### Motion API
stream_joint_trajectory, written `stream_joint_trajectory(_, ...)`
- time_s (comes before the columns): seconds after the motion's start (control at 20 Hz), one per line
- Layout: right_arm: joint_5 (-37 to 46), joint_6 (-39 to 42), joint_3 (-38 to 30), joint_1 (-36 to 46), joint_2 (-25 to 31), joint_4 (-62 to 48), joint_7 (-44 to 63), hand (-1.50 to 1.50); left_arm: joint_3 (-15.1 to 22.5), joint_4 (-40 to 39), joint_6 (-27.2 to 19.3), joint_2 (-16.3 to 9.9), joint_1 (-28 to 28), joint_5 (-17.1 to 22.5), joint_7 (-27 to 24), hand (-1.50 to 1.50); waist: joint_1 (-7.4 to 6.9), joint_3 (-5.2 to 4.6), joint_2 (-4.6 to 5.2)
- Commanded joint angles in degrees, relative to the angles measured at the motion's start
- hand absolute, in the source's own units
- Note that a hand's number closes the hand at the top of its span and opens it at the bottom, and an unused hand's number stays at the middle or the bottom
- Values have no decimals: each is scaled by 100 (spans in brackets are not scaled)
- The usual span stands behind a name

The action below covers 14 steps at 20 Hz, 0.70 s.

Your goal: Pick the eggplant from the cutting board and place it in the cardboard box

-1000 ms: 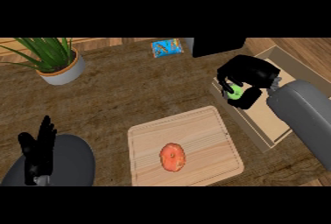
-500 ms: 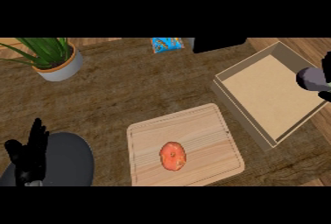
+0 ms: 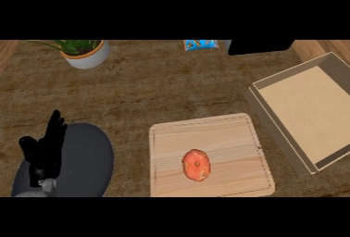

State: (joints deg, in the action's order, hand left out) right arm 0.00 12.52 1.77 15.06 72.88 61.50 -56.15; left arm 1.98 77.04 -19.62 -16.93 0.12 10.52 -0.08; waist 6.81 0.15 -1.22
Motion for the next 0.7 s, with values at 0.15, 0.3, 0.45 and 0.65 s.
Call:
stream_joint_trajectory(0.15, -107, 215, -307, -681, -81, -351, -856, 150, 138, -91, 385, -36, -431, -18, 153, 0, -607, -11, 121)
stream_joint_trajectory(0.3, 107, -39, -190, -335, -405, -83, -336, 150, 333, -149, 218, 184, -642, -240, 309, 0, -699, -14, 135)
stream_joint_trajectory(0.45, 326, 18, -126, -128, -648, -365, -436, 150, 446, -318, 117, 473, -643, -409, -15, 0, -730, -14, 140)
stream_joint_trajectory(0.65, 1279, -931, 187, 542, -1345, -1042, -264, 150, 310, -284, 282, 420, -434, -351, -261, 0, -826, -11, 156)
